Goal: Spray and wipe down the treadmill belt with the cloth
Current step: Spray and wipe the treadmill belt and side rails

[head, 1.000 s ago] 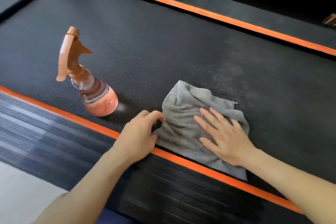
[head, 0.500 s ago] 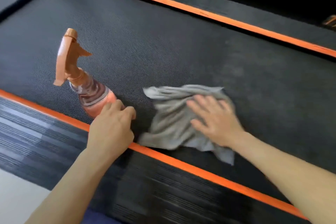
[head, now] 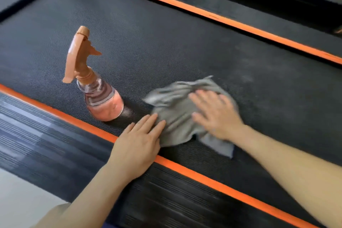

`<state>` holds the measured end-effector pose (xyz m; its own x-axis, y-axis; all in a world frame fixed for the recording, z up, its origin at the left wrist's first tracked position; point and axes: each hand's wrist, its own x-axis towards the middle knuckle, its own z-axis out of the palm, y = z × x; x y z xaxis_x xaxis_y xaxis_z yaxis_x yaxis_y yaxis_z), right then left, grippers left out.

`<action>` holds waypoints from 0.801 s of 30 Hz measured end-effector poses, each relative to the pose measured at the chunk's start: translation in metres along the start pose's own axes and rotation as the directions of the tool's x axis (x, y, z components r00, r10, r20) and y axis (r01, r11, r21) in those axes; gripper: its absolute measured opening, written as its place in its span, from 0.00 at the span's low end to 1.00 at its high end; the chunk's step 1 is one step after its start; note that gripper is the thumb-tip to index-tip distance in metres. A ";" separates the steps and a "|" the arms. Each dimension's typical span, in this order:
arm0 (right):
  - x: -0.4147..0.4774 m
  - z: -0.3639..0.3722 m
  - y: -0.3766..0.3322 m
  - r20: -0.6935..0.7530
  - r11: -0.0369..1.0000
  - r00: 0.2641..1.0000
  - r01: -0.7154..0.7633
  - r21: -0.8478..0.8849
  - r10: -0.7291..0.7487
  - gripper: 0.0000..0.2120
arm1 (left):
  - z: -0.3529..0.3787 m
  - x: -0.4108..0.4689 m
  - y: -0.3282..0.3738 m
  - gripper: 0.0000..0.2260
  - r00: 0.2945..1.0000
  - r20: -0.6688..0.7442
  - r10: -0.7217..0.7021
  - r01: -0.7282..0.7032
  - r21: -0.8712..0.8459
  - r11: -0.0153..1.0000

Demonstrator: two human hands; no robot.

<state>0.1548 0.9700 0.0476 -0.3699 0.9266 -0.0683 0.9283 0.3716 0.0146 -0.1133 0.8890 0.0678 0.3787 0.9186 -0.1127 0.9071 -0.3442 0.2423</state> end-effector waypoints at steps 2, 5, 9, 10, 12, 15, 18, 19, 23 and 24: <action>0.006 -0.003 0.044 0.066 0.941 0.939 -0.339 0.016 0.337 0.34 | 0.000 0.000 0.003 0.25 1.000 -0.023 0.011 -0.011 -0.006 1.000; 0.008 0.000 0.006 0.084 0.915 0.912 -0.404 0.003 0.403 0.35 | -0.005 0.005 0.005 0.23 0.980 -0.193 -0.055 0.025 -0.154 0.988; -0.026 0.009 -0.083 -0.021 0.975 0.981 0.196 0.100 -0.195 0.28 | -0.032 0.004 0.005 0.09 0.823 -0.372 -0.430 0.311 -0.339 0.888; -0.024 0.005 -0.080 0.027 0.954 0.960 0.275 0.117 -0.280 0.28 | -0.037 -0.001 -0.002 0.08 0.790 -0.353 -0.502 0.390 -0.343 0.855; -0.006 -0.001 -0.051 0.043 0.946 0.945 0.321 0.052 -0.323 0.30 | -0.047 -0.015 -0.018 0.05 0.741 -0.290 -0.606 0.525 -0.313 0.792; 0.039 -0.007 0.013 0.056 0.996 0.995 -0.080 0.050 0.077 0.36 | -0.051 -0.035 -0.040 0.04 0.618 -0.256 -0.743 0.630 -0.404 0.663; 0.059 -0.006 0.015 0.077 0.905 0.911 -0.411 0.111 0.404 0.33 | -0.062 -0.036 -0.060 0.24 0.563 -0.220 -0.797 0.445 -0.732 0.517; 0.055 -0.003 -0.003 0.065 0.909 0.915 -0.403 0.101 0.398 0.32 | -0.069 -0.030 -0.062 0.34 0.611 -0.202 -0.766 0.329 -0.815 0.477; 0.015 0.007 -0.070 -0.035 0.982 0.984 0.178 0.065 -0.176 0.28 | -0.090 -0.004 -0.054 0.42 0.757 -0.323 -0.568 0.029 -0.852 0.522; 0.015 0.005 -0.062 -0.005 0.948 0.950 0.313 0.048 -0.313 0.27 | -0.092 0.002 -0.050 0.37 0.754 -0.368 -0.543 -0.013 -0.836 0.548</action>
<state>0.0918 0.9601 0.0406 -0.6423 0.7637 -0.0644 0.7664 0.6399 -0.0557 -0.1749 0.9255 0.1438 -0.2750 0.9515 0.1383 0.3389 -0.0387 0.9400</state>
